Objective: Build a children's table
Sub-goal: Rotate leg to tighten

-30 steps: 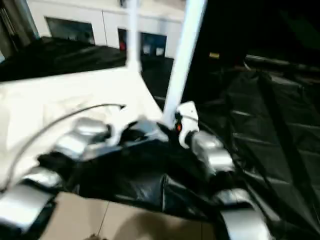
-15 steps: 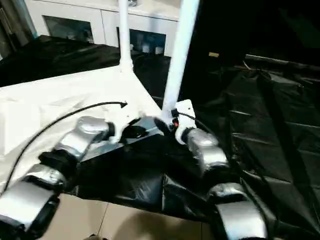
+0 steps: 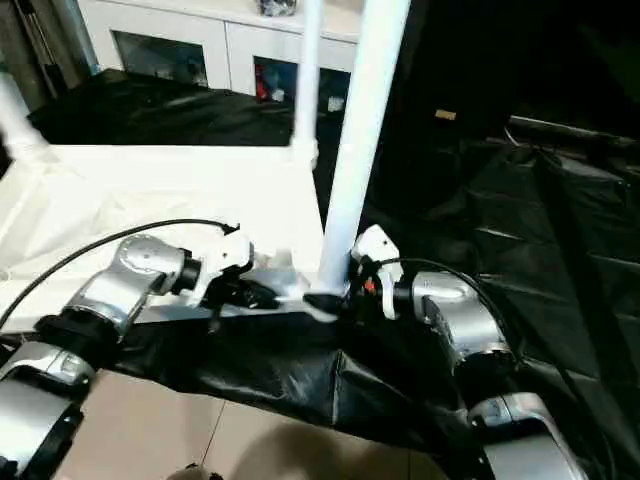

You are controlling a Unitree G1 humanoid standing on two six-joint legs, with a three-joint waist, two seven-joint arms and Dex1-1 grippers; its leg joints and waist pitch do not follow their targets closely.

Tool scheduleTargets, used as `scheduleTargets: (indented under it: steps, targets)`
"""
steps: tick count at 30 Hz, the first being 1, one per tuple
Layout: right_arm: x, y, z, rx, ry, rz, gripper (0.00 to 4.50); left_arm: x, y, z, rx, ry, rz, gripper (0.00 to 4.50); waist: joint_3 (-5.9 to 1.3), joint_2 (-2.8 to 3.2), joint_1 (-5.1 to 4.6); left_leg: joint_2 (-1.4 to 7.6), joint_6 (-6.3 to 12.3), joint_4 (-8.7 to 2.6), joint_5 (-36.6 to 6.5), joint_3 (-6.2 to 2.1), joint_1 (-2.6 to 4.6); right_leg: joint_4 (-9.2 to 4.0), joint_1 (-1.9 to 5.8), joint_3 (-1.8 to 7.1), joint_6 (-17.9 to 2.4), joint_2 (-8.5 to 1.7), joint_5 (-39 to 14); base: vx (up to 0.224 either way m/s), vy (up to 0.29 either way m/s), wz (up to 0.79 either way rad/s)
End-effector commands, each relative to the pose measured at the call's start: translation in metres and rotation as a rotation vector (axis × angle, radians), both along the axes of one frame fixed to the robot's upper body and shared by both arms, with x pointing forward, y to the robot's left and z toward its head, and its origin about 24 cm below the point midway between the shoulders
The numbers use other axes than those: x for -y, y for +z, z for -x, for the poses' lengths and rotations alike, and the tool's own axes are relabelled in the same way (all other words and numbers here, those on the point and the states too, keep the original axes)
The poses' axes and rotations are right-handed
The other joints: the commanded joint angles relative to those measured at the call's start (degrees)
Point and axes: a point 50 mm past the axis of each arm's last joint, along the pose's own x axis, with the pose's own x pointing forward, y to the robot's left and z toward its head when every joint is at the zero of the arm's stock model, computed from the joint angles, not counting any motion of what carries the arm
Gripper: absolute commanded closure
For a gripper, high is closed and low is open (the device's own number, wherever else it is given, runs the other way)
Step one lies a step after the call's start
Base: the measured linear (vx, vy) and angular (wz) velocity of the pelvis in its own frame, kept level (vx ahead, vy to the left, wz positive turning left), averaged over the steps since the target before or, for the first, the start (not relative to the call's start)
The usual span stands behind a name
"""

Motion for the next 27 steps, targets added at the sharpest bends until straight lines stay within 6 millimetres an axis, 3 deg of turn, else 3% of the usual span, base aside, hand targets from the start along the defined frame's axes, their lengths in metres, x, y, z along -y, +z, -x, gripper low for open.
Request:
scheduleTargets:
  steps: [1, 9, 12, 14, 17, 21, 22, 24, 27]
  targets:
    - [-0.009, 0.002, 0.003, -0.009, 0.063, -0.013, 1.20, 0.014, 0.006, 0.002, 0.021, -0.084, 0.019, 4.50, -3.88, 0.51, -0.09, 2.32, 2.67, -3.57, -10.4, -0.86, 0.85, -3.88, 3.16, 3.50, -13.0, -4.04, -6.3, 0.000, 0.000, 0.00]
    - [-0.018, -0.003, 0.004, -0.032, -0.004, -0.044, 1.68, 0.019, 0.007, -0.002, 0.030, -0.023, 0.043, 4.50, -3.90, 0.33, 0.09, 2.21, 2.40, -3.51, -9.9, -0.83, 0.82, -3.83, 3.11, 3.47, -13.0, -4.07, -5.9, 0.000, 0.000, 0.00]
    - [-0.020, -0.011, -0.007, -0.013, -0.181, -0.011, 1.72, 0.026, 0.007, -0.010, 0.051, 0.071, 0.058, 4.50, -3.76, 0.27, -0.19, 2.14, 1.38, -3.64, -11.3, -0.93, 0.95, -4.22, 2.93, 3.48, -12.3, -4.24, -9.3, 0.000, 0.000, 0.00]
    - [-0.020, -0.015, -0.019, 0.004, -0.347, 0.022, 1.72, 0.031, 0.008, -0.016, 0.076, 0.144, 0.064, 4.50, -3.62, 0.36, -0.88, 2.10, -0.17, -3.87, -13.3, -1.17, 1.15, -4.88, 2.69, 3.48, -10.8, -4.36, -14.9, 0.000, 0.000, 0.00]
    - [-0.020, -0.021, -0.028, -0.004, -0.512, 0.037, 1.73, 0.037, 0.010, -0.023, 0.099, 0.237, 0.072, 4.50, -3.69, 0.17, -1.43, 1.86, -0.74, -3.78, -13.4, -1.22, 1.00, -5.07, 2.76, 3.46, -10.0, -4.30, -16.3, 0.000, 0.000, 0.00]
    - [-0.030, -0.027, -0.040, -0.041, -0.766, 0.034, 1.73, 0.056, 0.013, -0.034, 0.129, 0.409, 0.091, 4.50, -3.85, 0.29, -2.08, 1.81, -0.46, -3.68, -11.5, -1.06, 0.90, -4.68, 2.66, 3.57, -11.1, -4.09, -12.8, 0.000, 0.000, 0.00]
    - [-0.032, -0.027, -0.041, -0.044, -0.789, 0.034, 1.73, 0.058, 0.013, -0.035, 0.131, 0.422, 0.095, 4.50, -3.97, 0.34, -1.97, 1.84, -0.24, -3.57, -11.0, -1.05, 1.09, -4.59, 2.67, 3.56, -11.6, -4.13, -11.3, 0.000, 0.000, 0.00]
    - [-0.039, -0.026, -0.042, -0.039, -0.790, 0.029, 1.73, 0.066, 0.013, -0.033, 0.138, 0.410, 0.100, 4.50, -4.10, 0.23, -1.88, 1.77, 1.04, -3.49, -9.3, -0.95, 0.71, -4.19, 2.99, 3.61, -12.1, -4.03, -7.5, 0.000, 0.000, 0.00]
    - [-0.046, -0.024, -0.045, -0.015, -0.789, 0.023, 1.73, 0.075, 0.013, -0.030, 0.148, 0.374, 0.107, 4.50, -4.17, 0.33, -1.94, 1.79, 2.54, -3.42, -7.6, -0.89, 0.68, -3.77, 3.15, 3.53, -13.1, -3.97, -3.4, 0.000, 0.000, 0.00]
